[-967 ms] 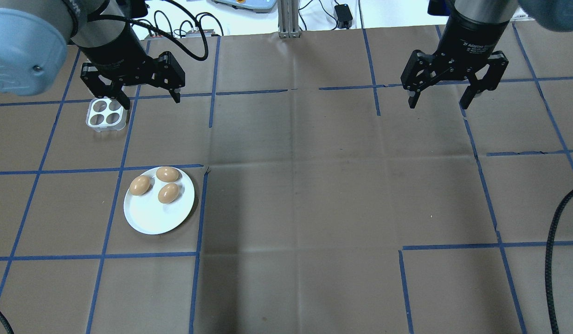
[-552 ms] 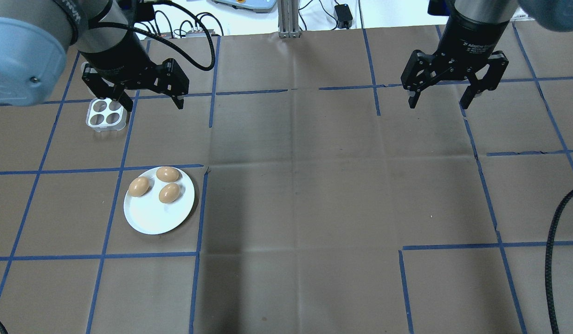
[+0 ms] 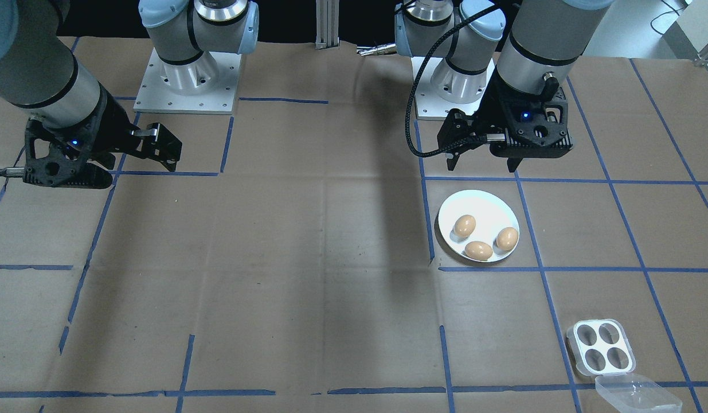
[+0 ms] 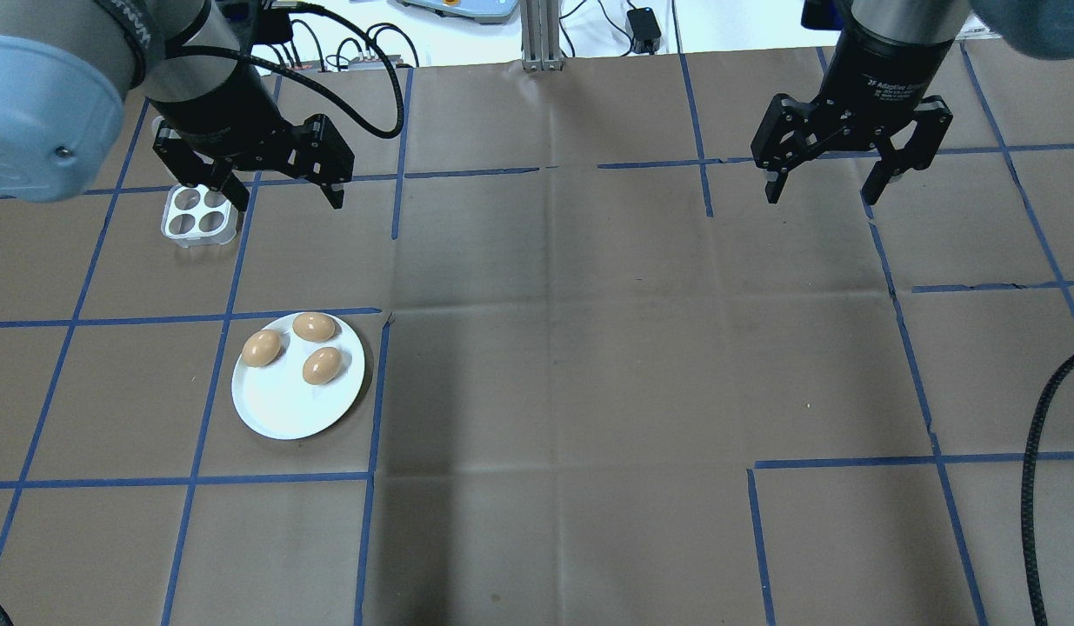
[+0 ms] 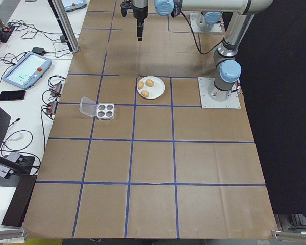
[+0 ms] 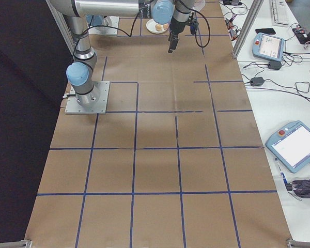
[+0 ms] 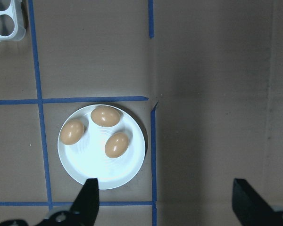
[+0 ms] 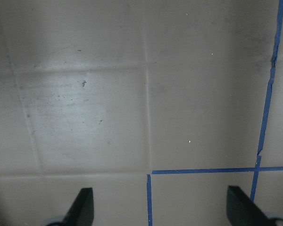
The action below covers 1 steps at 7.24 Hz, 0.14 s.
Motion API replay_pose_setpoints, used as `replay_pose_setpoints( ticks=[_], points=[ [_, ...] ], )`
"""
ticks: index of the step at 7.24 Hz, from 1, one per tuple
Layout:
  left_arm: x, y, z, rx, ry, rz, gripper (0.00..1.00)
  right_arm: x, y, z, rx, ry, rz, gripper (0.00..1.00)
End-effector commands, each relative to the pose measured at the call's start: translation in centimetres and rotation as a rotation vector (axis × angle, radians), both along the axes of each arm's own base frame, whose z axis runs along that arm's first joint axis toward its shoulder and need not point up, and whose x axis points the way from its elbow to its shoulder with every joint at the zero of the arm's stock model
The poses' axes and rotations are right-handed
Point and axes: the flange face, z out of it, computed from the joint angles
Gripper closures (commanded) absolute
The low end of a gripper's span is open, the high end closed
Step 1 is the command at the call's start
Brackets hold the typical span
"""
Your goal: Place egg on plate
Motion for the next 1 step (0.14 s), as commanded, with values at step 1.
replay_pose_setpoints(
  ticks=[1],
  points=[
    [-0.01, 0.07, 0.1, -0.002, 0.002, 0.008, 0.0, 0.0, 0.03, 0.06, -0.001, 0.0, 0.0, 0.0]
  ],
)
